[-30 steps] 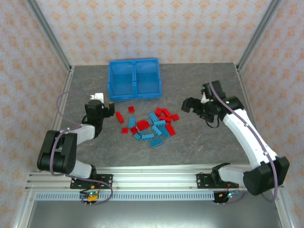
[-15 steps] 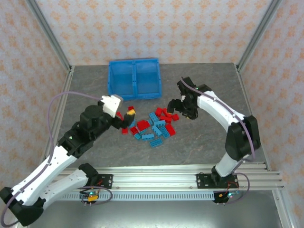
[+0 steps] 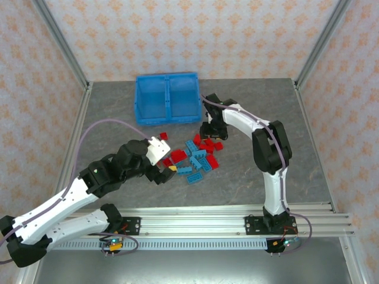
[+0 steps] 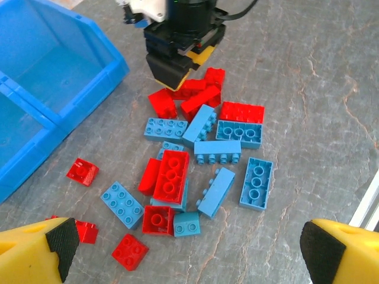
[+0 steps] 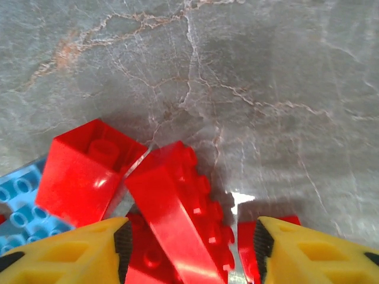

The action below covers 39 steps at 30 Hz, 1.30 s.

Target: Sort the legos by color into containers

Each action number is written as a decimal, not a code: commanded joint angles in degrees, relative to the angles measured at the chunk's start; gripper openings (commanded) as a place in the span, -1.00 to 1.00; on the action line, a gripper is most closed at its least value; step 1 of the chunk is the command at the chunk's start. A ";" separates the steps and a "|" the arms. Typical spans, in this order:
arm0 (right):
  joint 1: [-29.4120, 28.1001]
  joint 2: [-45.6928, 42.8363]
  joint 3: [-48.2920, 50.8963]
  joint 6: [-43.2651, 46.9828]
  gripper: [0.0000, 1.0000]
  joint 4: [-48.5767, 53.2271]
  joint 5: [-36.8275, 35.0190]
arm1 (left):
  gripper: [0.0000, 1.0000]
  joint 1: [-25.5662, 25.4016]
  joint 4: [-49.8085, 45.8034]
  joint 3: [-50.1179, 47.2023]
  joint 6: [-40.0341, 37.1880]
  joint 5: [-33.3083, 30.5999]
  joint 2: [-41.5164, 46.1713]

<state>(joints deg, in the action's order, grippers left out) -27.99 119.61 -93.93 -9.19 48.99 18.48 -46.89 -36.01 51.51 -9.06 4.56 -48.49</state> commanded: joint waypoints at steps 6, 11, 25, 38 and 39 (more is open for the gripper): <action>-1.08 6.92 -3.65 -3.56 -0.37 0.71 -0.76 | 1.00 -0.22 0.41 -0.93 2.61 -4.45 2.46; -2.28 4.69 -7.45 -6.66 -0.59 2.57 -5.90 | 1.00 -0.09 4.56 -3.88 6.67 -11.03 5.95; -14.02 -0.75 -26.25 -15.12 -0.58 -3.41 -24.20 | 1.00 0.96 -5.54 -1.54 10.88 -19.38 11.60; -11.12 27.18 -54.54 -11.57 -0.58 -6.88 -28.15 | 1.00 1.19 -10.86 -0.58 6.73 -17.73 14.74; -10.61 28.36 -54.38 -11.59 -0.58 -7.95 -26.19 | 0.99 1.16 -10.71 -0.94 6.79 -18.06 15.13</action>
<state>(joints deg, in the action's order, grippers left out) -40.10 145.97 -145.67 -21.19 42.70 -10.59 -46.02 -44.77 50.92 -1.15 -12.14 -34.54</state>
